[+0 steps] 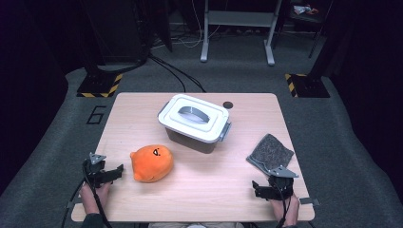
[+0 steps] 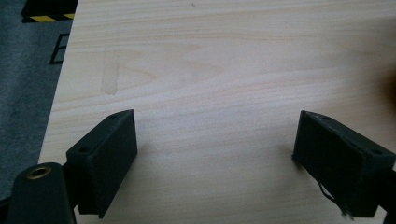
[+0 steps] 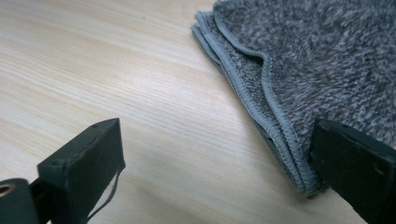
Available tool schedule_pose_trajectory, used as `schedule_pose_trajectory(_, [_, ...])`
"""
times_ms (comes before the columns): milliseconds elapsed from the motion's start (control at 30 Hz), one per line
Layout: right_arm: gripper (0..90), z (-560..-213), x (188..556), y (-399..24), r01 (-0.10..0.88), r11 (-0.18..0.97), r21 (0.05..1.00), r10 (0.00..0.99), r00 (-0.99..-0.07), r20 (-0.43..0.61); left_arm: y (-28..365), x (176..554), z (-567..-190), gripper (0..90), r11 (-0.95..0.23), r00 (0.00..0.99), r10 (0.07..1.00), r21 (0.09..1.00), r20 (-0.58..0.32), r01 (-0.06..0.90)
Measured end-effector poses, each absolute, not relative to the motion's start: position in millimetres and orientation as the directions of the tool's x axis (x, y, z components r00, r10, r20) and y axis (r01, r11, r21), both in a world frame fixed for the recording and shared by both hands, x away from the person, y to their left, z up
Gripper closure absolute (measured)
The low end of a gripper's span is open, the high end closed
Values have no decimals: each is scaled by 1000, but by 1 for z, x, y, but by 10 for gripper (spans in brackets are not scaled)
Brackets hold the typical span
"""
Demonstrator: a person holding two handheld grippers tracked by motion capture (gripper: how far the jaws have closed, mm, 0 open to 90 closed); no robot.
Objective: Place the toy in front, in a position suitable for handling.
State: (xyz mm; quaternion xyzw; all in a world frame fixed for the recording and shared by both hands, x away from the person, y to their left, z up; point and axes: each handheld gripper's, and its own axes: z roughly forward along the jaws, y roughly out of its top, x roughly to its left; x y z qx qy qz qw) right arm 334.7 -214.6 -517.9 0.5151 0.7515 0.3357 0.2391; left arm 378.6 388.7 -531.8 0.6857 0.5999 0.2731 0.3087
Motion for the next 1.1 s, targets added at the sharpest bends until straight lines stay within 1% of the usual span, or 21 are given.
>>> schedule_pose_trajectory(67, [39,-516,330,-213,597,242,765,938,-345,-27,389,379,-532,131,-89,131,991,751,4,654])
schedule_pose_trajectory(200, [39,-514,324,-215,603,228,764,946,-323,-28,389,379,-532,131,-89,130,991,751,4,654])
schedule_pose_trajectory(333, [34,-514,312,-230,610,199,767,962,-269,-35,389,379,-532,131,-88,131,991,750,2,656])
schedule_pose_trajectory(433, [30,-518,313,-239,624,197,756,965,-258,-38,389,379,-532,131,-88,131,991,750,2,656])
schedule_pose_trajectory(467, [28,-522,317,-246,637,198,745,969,-241,-51,389,379,-532,131,-88,131,991,750,2,656])
schedule_pose_trajectory(533, [23,-523,319,-248,645,208,736,967,-249,-56,389,379,-532,132,-88,131,991,749,2,656])
schedule_pose_trajectory(567, [7,-528,326,-253,660,214,720,967,-245,-62,389,379,-532,131,-86,128,992,750,2,656])
schedule_pose_trajectory(600, [7,-528,329,-255,666,202,718,967,-251,-39,388,378,-532,132,-84,123,992,751,4,655])
schedule_pose_trajectory(667, [7,-528,334,-258,662,215,718,962,-269,-41,388,378,-532,132,-81,117,993,750,5,656])
schedule_pose_trajectory(767, [0,-530,340,-264,663,205,720,956,-293,-3,388,377,-531,133,-77,108,994,746,7,662])
schedule_pose_trajectory(833, [0,-530,342,-263,662,210,720,953,-302,0,389,376,-528,139,-73,107,994,732,0,678])
schedule_pose_trajectory(867, [0,-530,343,-263,660,222,718,949,-314,-5,390,375,-526,136,-75,109,994,740,3,669])
schedule_pose_trajectory(1000, [0,-530,344,-264,656,234,718,943,-331,-5,395,366,-510,135,1,101,992,791,-80,612])
schedule_pose_trajectory(1033, [0,-530,344,-264,656,234,718,943,-331,-5,395,366,-510,135,1,101,992,791,-80,612])
schedule_pose_trajectory(1067, [0,-530,344,-264,656,232,718,945,-328,-6,393,361,-499,133,4,134,985,800,-106,600])
schedule_pose_trajectory(1100, [0,-530,344,-264,656,232,718,945,-327,-7,389,360,-494,132,-10,148,984,804,-98,594])
